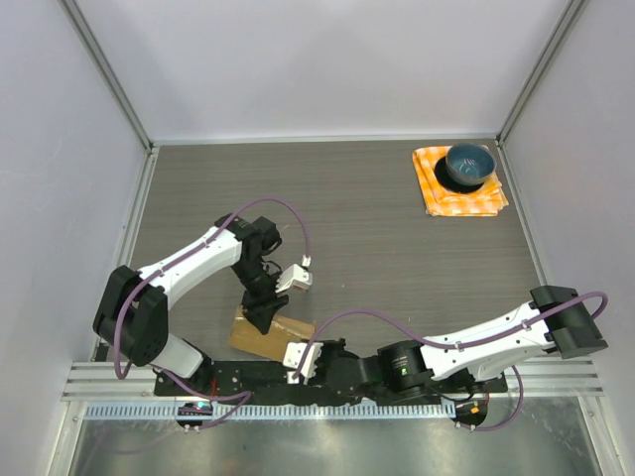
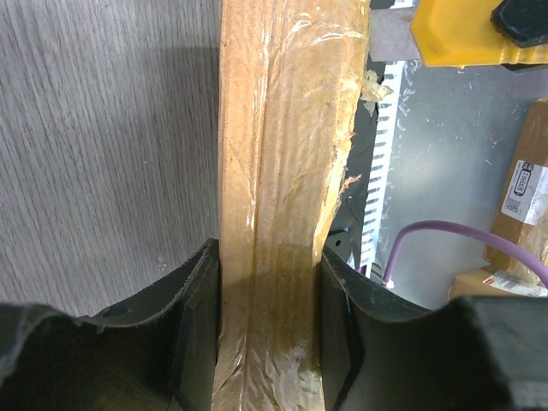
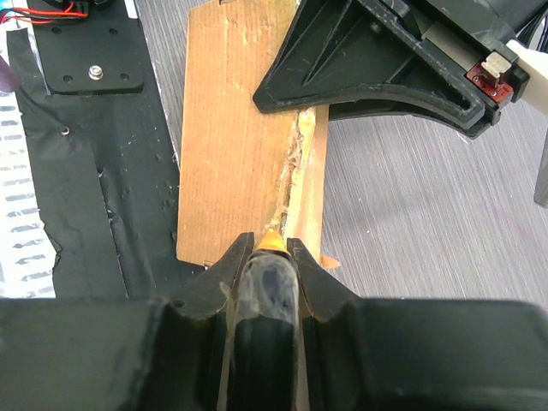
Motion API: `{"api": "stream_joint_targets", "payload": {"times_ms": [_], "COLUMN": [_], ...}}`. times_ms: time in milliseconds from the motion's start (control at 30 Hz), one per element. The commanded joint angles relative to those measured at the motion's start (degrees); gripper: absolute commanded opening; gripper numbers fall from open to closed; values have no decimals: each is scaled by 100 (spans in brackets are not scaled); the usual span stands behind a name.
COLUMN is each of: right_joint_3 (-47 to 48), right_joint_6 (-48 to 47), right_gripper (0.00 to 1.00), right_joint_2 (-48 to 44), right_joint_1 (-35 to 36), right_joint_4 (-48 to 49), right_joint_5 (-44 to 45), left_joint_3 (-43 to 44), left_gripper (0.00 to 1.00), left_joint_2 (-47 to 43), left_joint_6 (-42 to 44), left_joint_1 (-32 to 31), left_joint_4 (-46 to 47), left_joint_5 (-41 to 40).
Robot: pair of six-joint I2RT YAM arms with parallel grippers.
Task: Unpack the express box
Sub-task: Cut the express box at the center of the board.
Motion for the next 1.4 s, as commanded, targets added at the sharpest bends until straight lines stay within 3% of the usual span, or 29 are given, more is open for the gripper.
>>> {"api": "stream_joint_targets", "payload": {"times_ms": [0, 500, 833, 1367], "right_joint_3": [-27, 114, 289, 254], "right_joint_6": [528, 871, 994, 906], "right_gripper": [1, 1, 1, 1], "right_joint_2": [153, 294, 864, 1032], "right_joint_1": [158, 193, 175, 17], "right_joint_4": [-1416, -1961, -2023, -1970], "right_joint_5": [-142, -248, -230, -502], "left_joint_3": [5, -101, -329, -637], "left_gripper": [44, 42, 41, 38], "left_joint_2": [-230, -222, -371, -529], "left_joint_6": [137, 313, 506, 823], "left_joint_1": [207, 375, 585, 796], "left_joint_4": [-685, -711, -746, -685], "left_joint_5": [-256, -396, -862, -1653]}}
